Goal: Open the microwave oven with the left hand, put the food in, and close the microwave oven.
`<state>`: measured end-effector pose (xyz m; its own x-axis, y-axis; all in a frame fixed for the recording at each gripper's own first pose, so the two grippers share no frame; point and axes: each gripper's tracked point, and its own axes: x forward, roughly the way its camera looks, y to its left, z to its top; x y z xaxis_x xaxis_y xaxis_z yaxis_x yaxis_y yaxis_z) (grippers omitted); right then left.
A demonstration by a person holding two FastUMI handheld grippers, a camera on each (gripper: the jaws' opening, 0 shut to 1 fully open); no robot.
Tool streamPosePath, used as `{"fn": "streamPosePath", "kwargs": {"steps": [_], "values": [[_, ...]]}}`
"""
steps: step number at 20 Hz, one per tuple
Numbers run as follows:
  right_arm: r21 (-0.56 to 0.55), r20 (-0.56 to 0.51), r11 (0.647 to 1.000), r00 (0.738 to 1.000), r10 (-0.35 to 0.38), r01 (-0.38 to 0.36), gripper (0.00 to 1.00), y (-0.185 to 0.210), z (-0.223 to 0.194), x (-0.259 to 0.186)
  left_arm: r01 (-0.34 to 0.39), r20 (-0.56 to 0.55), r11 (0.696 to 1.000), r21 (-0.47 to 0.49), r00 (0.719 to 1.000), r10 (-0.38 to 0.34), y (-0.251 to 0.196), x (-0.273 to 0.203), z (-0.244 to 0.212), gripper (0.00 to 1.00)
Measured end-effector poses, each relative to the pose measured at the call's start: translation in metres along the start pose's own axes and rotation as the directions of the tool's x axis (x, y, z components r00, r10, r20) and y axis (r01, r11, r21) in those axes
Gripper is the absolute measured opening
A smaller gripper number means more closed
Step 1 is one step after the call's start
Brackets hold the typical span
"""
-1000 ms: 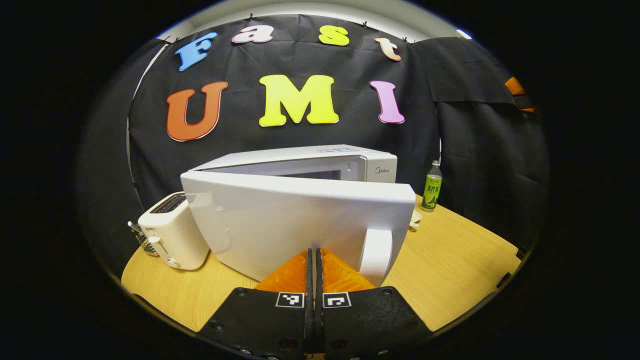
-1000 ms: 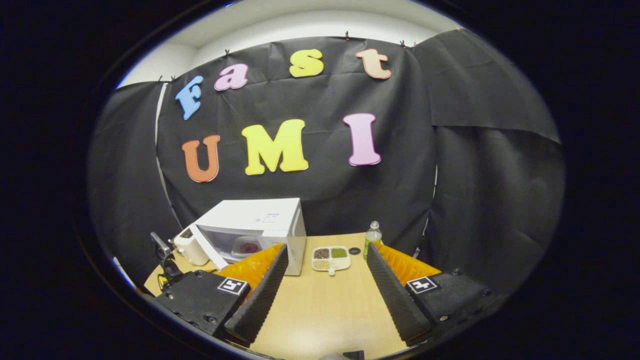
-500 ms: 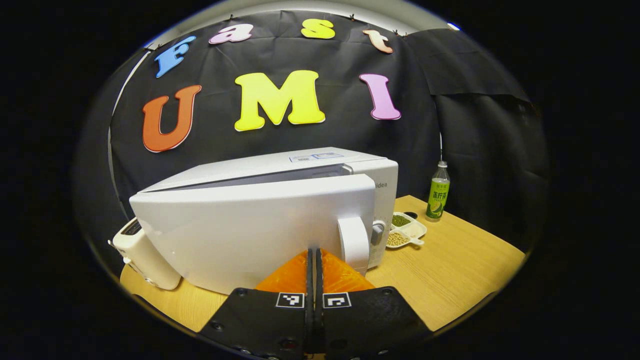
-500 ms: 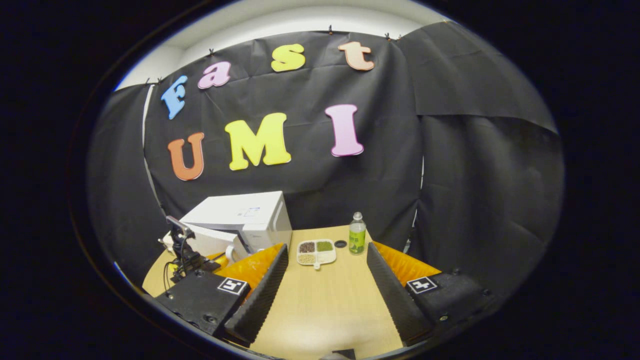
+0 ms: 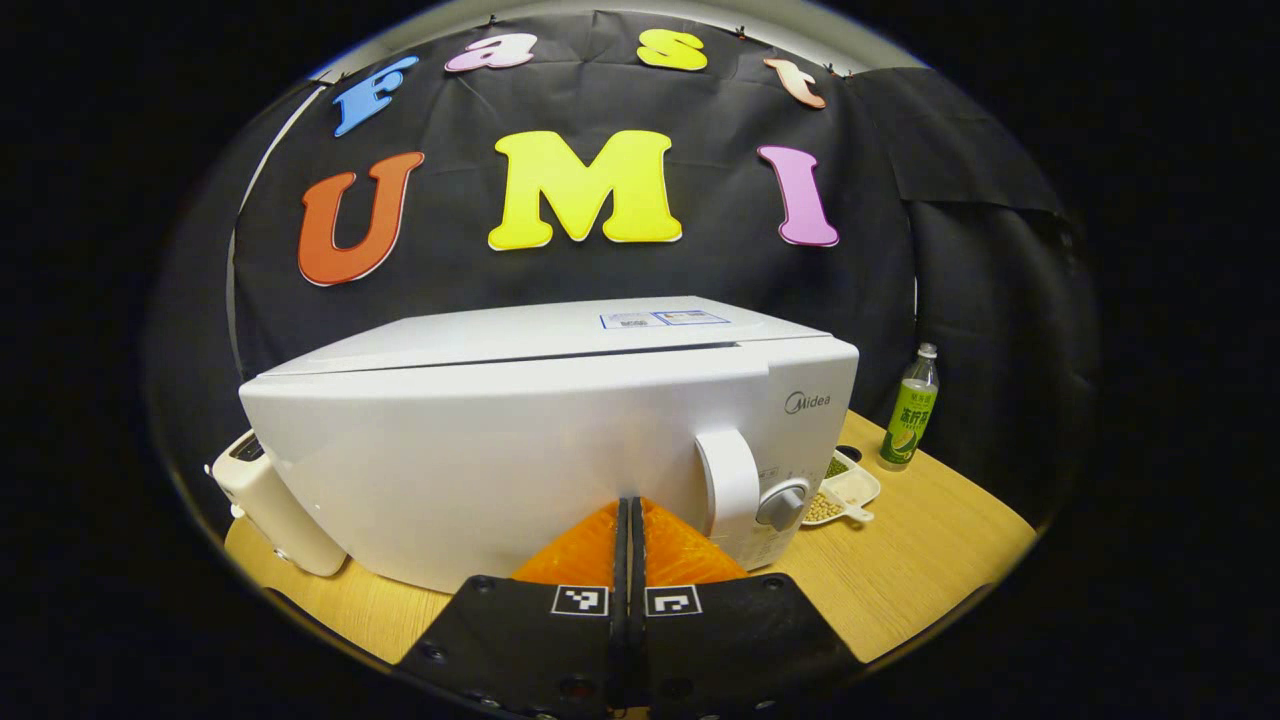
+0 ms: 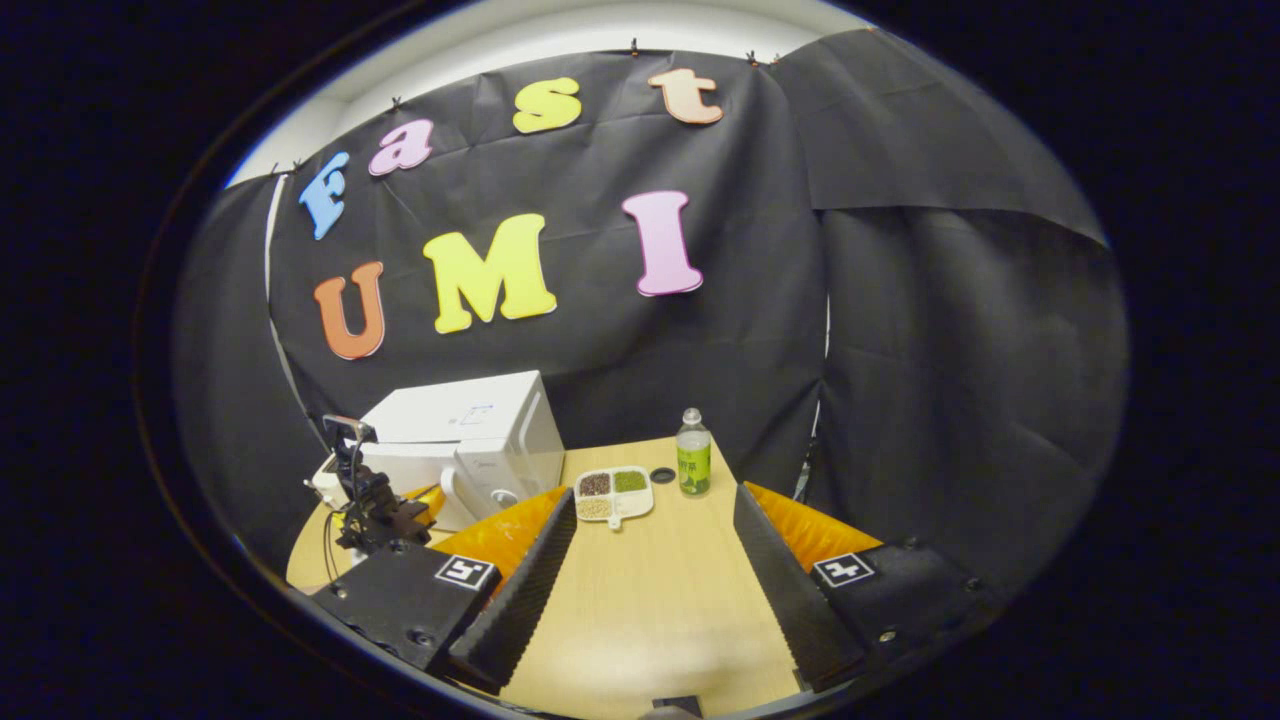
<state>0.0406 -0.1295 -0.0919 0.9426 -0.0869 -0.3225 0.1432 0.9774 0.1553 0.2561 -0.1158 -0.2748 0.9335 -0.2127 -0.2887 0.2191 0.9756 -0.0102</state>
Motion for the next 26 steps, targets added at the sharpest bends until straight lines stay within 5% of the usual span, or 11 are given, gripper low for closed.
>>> {"fn": "streamPosePath", "kwargs": {"steps": [11,12,13,14,15,18,22,25,26], "values": [[-0.010,0.023,1.000,1.000,0.012,-0.012,1.00,0.026,0.004,-0.006,0.033,-0.025,0.999,-0.041,0.999,-0.034,-0.023,0.000,0.004,0.00],[-0.009,0.030,1.000,0.999,0.012,-0.012,0.92,0.029,0.005,-0.007,0.034,-0.016,0.998,-0.044,0.999,-0.035,-0.022,-0.007,0.008,0.10],[-0.011,0.030,1.000,0.999,0.012,-0.011,1.00,0.033,0.003,-0.010,0.026,-0.009,0.999,-0.043,1.000,-0.026,-0.019,-0.013,0.013,0.00],[-0.014,0.031,1.000,1.000,0.007,-0.007,0.92,0.035,0.002,-0.012,0.009,0.000,0.999,-0.038,1.000,-0.009,-0.013,-0.020,0.016,0.00],[-0.022,0.033,1.000,0.999,0.003,-0.003,1.00,0.037,0.001,-0.014,-0.012,0.022,0.999,-0.046,1.000,0.013,-0.007,-0.032,0.022,0.00],[-0.032,0.047,0.999,0.999,-0.002,0.003,1.00,0.049,0.000,-0.022,-0.026,0.041,0.999,-0.021,0.999,0.026,-0.001,-0.064,0.031,0.95],[-0.061,0.064,0.998,0.998,0.002,0.002,1.00,0.068,-0.004,-0.030,-0.033,0.087,0.999,-0.022,0.996,0.035,0.014,-0.118,0.061,0.95],[-0.084,0.087,0.996,0.996,0.028,-0.021,1.00,0.090,-0.007,-0.038,-0.103,0.102,0.994,-0.046,0.989,0.108,0.046,-0.175,0.081,0.96],[-0.095,0.098,0.995,0.994,0.036,-0.027,0.92,0.097,-0.008,-0.039,-0.127,0.102,0.991,-0.051,0.986,0.131,0.056,-0.196,0.085,0.96]]}}
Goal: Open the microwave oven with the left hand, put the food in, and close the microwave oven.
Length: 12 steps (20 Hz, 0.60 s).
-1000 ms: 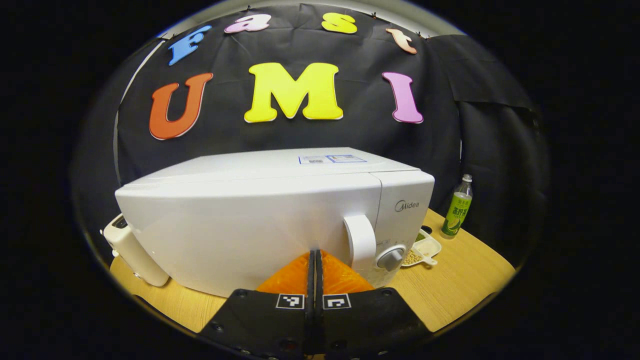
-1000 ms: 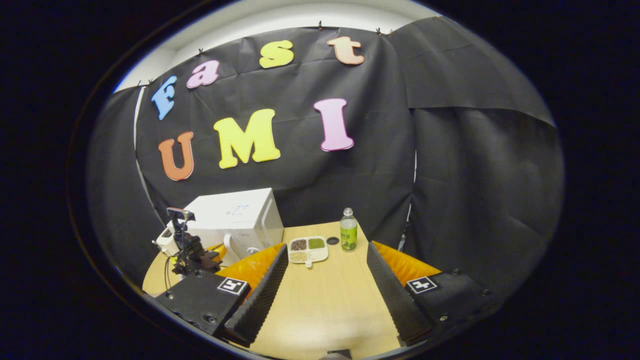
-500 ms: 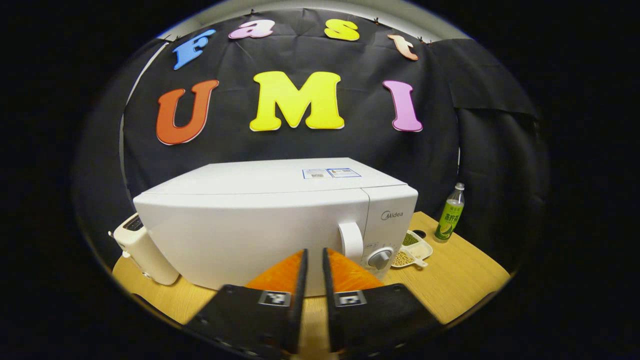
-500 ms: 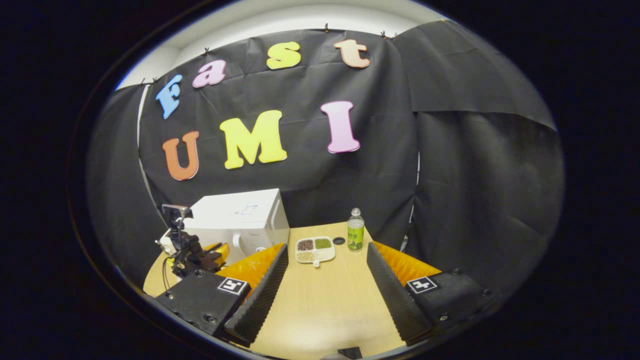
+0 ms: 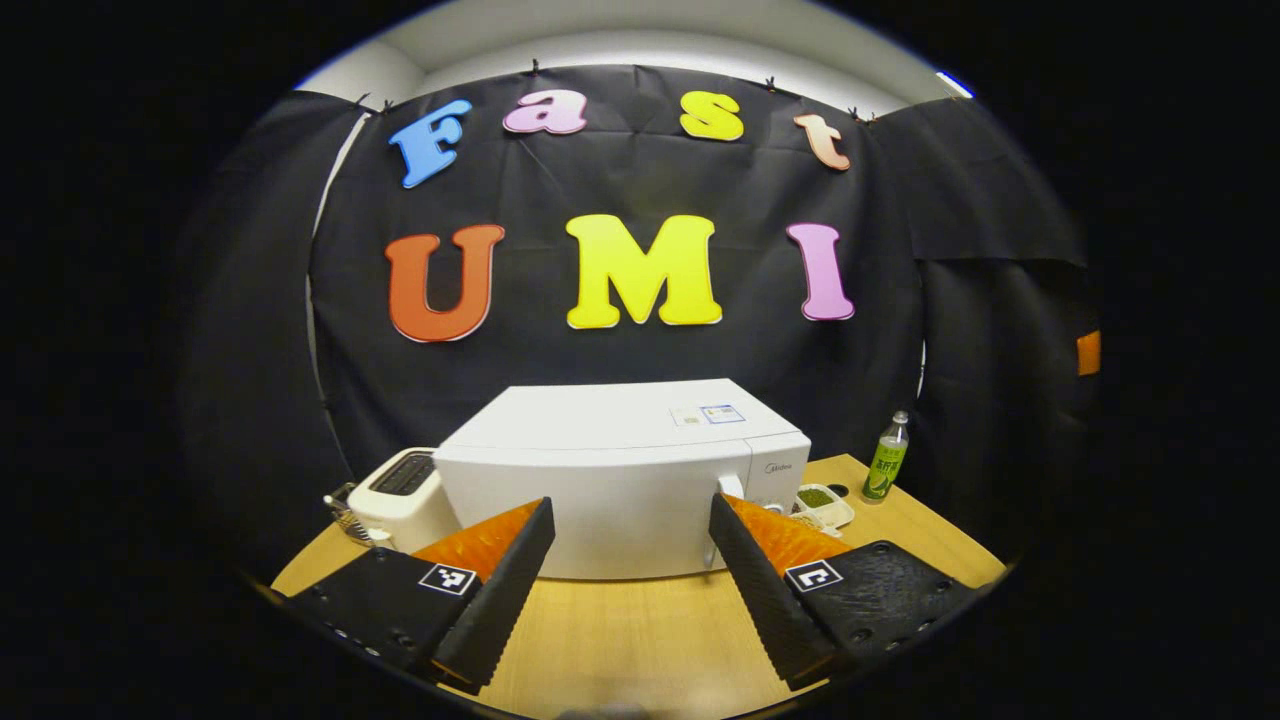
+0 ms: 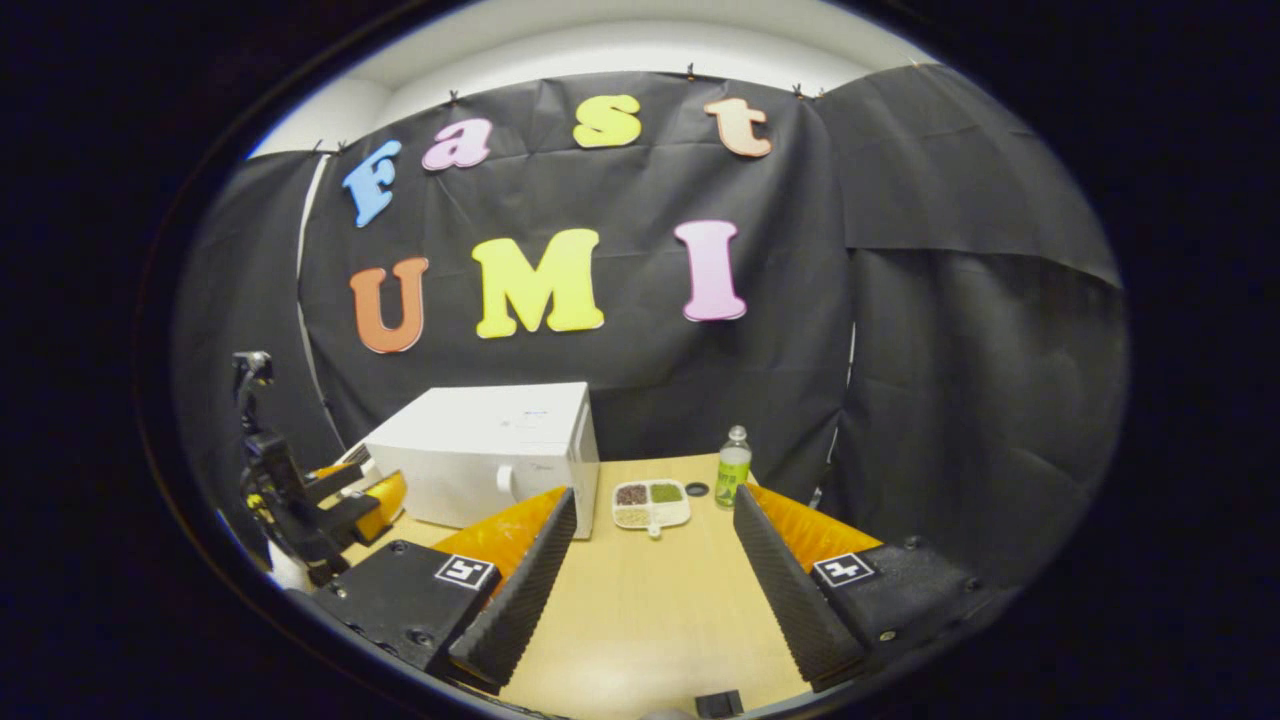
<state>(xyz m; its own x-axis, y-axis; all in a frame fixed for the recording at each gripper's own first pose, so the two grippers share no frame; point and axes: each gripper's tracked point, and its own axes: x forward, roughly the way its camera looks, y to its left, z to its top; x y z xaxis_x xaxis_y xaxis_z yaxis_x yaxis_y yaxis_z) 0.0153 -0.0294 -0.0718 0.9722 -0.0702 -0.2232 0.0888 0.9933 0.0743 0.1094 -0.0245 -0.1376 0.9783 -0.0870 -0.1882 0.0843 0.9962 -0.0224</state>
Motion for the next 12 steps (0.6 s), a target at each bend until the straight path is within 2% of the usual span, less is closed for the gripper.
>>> {"fn": "streamPosePath", "kwargs": {"steps": [1,2,8,12], "values": [[-0.007,0.015,1.000,1.000,0.007,-0.007,1.00,0.007,0.001,-0.002,-0.017,0.001,1.000,-0.006,1.000,0.017,0.013,-0.019,0.007,0.96],[-0.009,0.028,1.000,0.999,0.018,-0.017,0.92,0.016,0.001,-0.004,-0.024,0.010,1.000,-0.014,1.000,0.024,0.023,-0.038,0.014,0.96],[-0.004,0.066,0.996,0.994,0.086,-0.086,0.92,0.061,0.000,-0.011,-0.075,0.068,0.997,0.012,0.995,0.074,0.074,-0.125,0.054,0.96],[-0.013,0.096,0.993,0.988,0.118,-0.117,0.92,0.081,0.007,-0.015,-0.086,0.128,0.996,-0.001,0.988,0.085,0.082,-0.150,0.075,0.96]]}}
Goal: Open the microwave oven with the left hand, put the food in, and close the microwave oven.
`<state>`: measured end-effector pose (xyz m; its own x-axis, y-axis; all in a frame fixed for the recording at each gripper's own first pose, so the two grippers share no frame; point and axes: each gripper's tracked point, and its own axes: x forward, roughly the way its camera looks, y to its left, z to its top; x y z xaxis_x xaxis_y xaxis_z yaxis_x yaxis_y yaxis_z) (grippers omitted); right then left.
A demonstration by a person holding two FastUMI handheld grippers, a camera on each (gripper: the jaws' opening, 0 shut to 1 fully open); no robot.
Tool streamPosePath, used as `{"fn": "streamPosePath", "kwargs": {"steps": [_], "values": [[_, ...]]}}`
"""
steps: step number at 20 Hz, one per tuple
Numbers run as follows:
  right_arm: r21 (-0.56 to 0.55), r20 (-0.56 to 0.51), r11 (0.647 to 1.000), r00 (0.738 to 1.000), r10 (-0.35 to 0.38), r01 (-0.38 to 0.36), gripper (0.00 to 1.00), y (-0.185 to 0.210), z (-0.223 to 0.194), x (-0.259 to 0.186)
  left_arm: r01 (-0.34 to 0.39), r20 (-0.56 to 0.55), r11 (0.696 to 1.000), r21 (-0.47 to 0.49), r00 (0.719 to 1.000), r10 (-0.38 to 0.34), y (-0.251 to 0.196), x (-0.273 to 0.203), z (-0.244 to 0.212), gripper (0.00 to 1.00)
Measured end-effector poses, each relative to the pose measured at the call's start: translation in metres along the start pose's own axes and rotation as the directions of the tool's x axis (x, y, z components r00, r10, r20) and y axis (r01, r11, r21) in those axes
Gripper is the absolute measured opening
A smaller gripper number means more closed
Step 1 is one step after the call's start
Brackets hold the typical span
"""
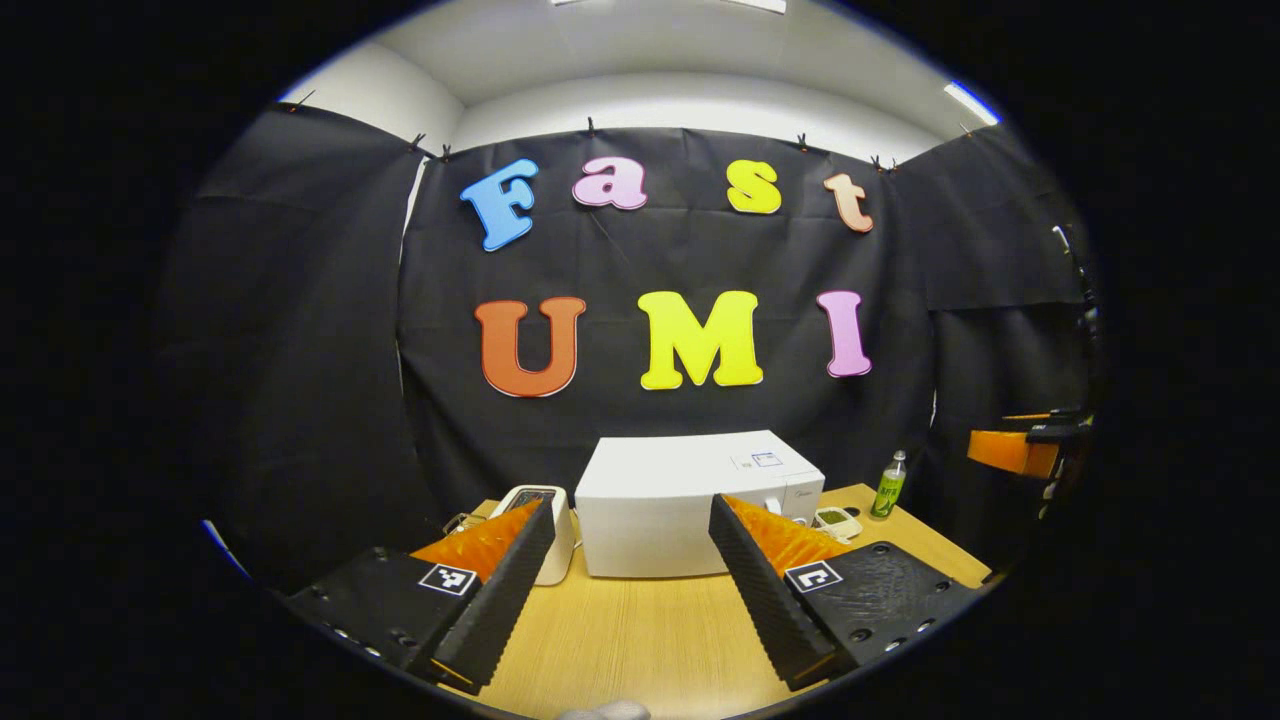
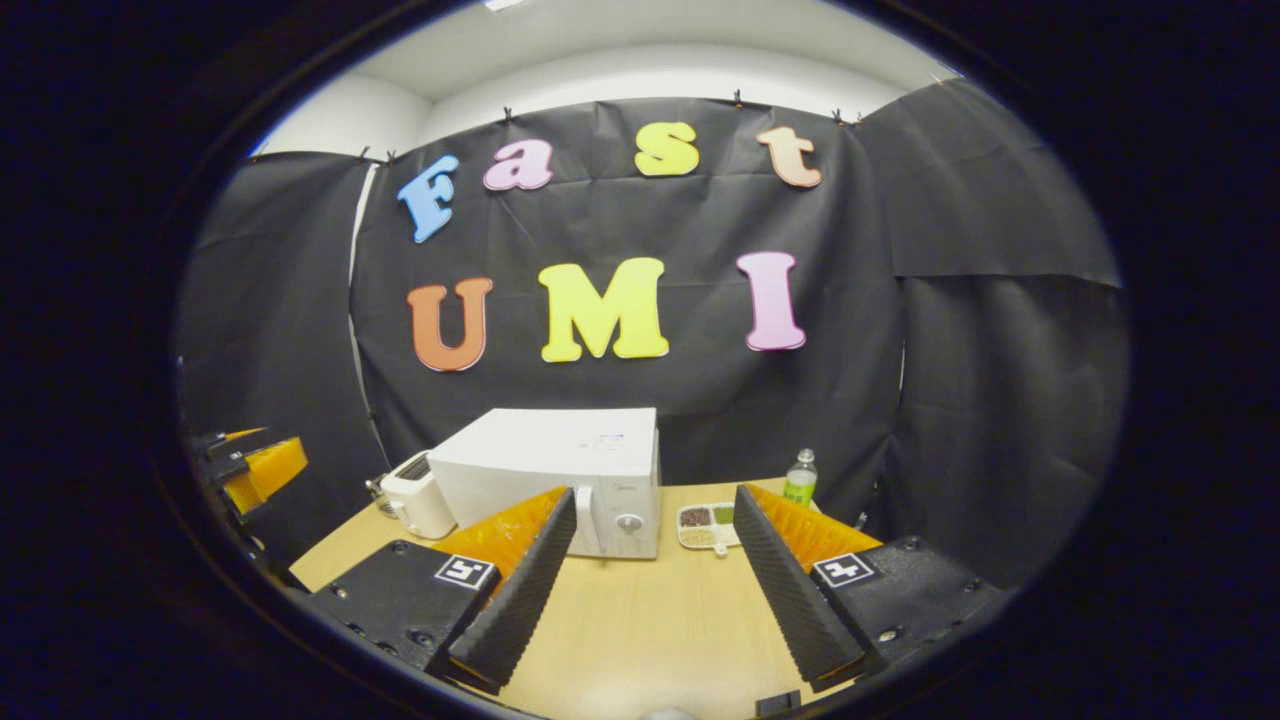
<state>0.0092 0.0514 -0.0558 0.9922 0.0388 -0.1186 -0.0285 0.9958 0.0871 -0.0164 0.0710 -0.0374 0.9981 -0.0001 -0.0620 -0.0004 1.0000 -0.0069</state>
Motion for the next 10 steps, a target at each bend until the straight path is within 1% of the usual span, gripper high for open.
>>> {"fn": "streamPosePath", "kwargs": {"steps": [5,10], "values": [[-0.010,0.030,1.000,0.999,0.013,-0.012,0.92,0.011,0.012,-0.004,-0.002,0.016,1.000,-0.004,1.000,0.002,0.002,-0.009,0.007,0.96],[-0.015,0.039,1.000,0.999,0.002,-0.001,0.92,0.009,0.017,-0.009,0.001,0.037,1.000,-0.017,0.999,0.000,0.001,-0.006,0.017,0.96]]}}
